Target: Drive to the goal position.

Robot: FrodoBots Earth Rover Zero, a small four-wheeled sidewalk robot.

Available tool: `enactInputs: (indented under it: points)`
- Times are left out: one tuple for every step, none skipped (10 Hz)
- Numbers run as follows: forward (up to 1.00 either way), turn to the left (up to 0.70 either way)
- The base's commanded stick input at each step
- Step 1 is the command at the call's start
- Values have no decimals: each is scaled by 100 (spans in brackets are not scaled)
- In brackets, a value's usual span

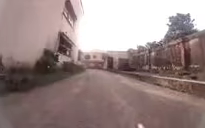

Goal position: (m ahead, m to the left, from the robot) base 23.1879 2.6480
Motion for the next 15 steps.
enactInputs:
  points:
    - [100, 0]
    - [100, 0]
    - [100, 0]
    - [100, 0]
    - [100, 0]
    - [100, 0]
    - [100, 0]
    - [100, 0]
    - [100, 0]
    - [100, 0]
    - [100, 0]
    - [100, 0]
    - [100, 0]
    - [100, 0]
    - [100, 0]
